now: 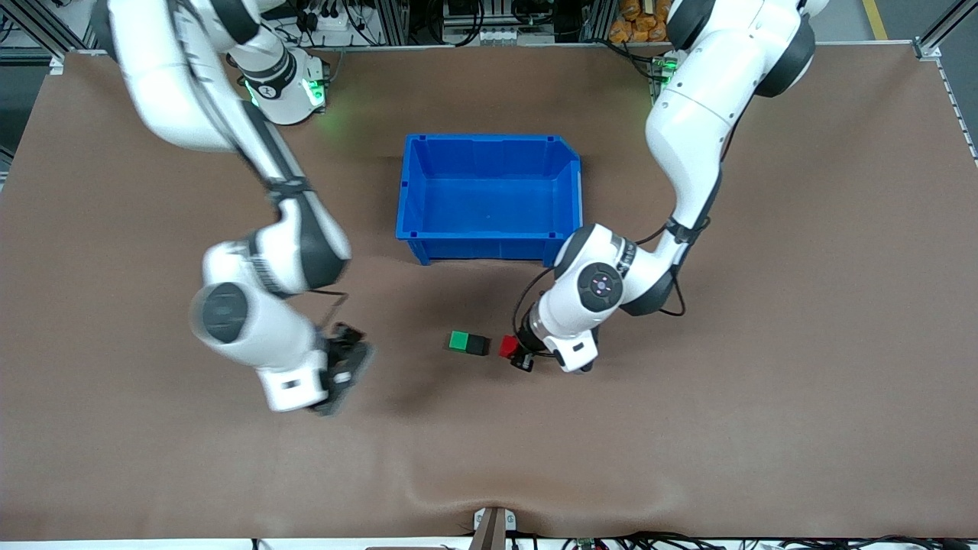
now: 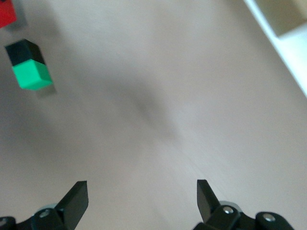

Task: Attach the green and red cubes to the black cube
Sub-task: 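Open the right gripper and release the green cube beside the black cube, then place the red cube against the black cube while the right gripper withdraws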

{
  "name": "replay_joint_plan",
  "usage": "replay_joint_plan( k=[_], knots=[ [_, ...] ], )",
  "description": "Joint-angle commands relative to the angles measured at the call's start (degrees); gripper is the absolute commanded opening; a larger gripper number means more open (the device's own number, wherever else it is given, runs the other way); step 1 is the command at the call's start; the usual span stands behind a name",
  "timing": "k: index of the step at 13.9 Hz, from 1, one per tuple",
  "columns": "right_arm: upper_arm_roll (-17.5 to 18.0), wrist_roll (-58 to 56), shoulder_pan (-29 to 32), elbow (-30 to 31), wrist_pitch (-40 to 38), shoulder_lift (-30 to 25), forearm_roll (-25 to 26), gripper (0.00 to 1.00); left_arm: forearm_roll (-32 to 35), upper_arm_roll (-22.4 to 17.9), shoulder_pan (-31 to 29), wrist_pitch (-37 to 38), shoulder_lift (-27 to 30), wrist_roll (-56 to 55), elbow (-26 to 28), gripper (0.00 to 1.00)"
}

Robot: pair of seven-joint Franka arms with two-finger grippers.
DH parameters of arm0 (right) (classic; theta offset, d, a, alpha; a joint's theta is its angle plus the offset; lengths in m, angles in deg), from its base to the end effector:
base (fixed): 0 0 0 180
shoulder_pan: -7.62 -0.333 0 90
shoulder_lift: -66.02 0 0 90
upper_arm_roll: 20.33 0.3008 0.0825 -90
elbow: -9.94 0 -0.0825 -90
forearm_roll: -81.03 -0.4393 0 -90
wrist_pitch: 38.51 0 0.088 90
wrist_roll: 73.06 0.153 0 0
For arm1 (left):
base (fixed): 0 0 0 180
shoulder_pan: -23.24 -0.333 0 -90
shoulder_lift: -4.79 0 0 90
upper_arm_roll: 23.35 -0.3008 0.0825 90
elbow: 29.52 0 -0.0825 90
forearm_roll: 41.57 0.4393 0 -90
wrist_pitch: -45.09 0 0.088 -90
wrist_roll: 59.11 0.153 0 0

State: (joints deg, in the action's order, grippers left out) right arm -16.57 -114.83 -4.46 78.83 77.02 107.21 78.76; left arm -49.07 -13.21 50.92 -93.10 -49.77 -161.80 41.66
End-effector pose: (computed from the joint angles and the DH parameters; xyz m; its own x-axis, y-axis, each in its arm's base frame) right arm 0.7747 0.2124 0.2889 0.5592 0.8196 0.1243 0.8258 -0.5640 0.0033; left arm 0.6626 -0.4815 0.1293 0.2670 0.9203 -0.2858 0.9616 -0.2348 0.1421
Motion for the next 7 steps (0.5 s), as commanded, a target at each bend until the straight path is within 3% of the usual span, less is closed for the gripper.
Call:
replay_joint_plan(
  k=[1, 7],
  knots=[
    [0.8, 4.74, 5.47, 4.48, -4.43, -8.38, -0.81, 1.0, -1.12, -0.64, 2.03, -2.71, -2.92, -1.98, -2.45, 0.0],
    [0.45, 12.31, 12.6, 8.01, -16.8, -21.74, -0.02, 1.0, -1.12, -0.73, 2.12, -1.83, -3.19, -4.17, -2.01, 0.0]
  ],
)
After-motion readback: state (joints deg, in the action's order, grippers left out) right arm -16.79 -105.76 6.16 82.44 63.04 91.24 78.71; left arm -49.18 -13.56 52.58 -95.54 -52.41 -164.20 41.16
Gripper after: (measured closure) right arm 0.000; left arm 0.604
